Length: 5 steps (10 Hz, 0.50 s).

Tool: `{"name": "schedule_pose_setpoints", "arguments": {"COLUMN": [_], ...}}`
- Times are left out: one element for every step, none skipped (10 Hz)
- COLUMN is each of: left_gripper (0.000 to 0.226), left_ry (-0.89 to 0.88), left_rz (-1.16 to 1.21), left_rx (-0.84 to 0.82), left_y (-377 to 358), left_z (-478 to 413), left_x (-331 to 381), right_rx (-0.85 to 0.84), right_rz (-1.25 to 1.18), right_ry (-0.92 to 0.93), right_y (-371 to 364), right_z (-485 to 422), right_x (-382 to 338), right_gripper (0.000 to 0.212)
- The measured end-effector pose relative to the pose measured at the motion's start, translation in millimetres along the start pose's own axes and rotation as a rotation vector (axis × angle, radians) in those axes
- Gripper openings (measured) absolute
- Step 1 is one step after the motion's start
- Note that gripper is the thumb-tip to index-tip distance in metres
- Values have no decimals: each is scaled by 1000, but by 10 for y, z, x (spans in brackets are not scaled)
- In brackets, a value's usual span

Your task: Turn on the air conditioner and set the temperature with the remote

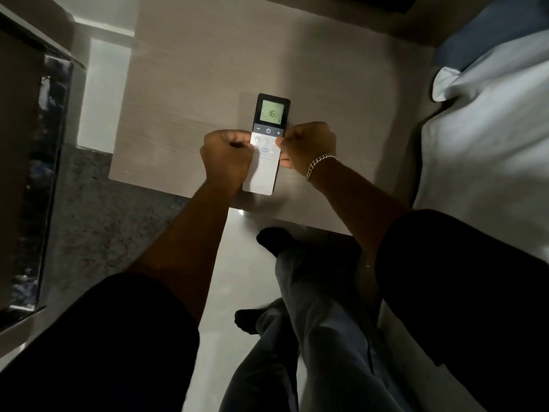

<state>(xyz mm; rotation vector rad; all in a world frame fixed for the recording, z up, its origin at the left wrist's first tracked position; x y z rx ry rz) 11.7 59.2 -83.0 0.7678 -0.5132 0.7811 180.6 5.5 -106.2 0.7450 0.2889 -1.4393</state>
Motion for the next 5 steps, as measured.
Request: {"name": "schedule_pose_setpoints", "arguments": {"left_gripper": [24,25,25,25,27], "left_ry": [-6,6,17,8,-4], "left_rz": [-25,-26,-15,-30,-27], "left_rx": [-18,-10,-1,-16,-64], "left_y": [-71,-71,-50,1,83], "left_z": [-10,-13,15,81,238], "left_x": [42,54,7,22,82], "right_rx": [-16,18,120,130,130], "right_rz": [41,36,-34,-49,96], "right_ry": [-44,-50,-57,-78,-67], "right_y": [26,30,28,28,23], "right_z": [-48,-68,-104,-88,81], "right_x": [73,69,114,113,33], "right_gripper": [18,19,17,20,24]}}
Point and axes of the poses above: each hand's wrist, its own z-axis away from the middle knuckle, its own y-axis out of the back of the hand, x = y × z, the point moved 8 cm from there along -z, towards the middle knuckle, and after that the axes turned 11 degrees about -x, right-handed, at the moved point
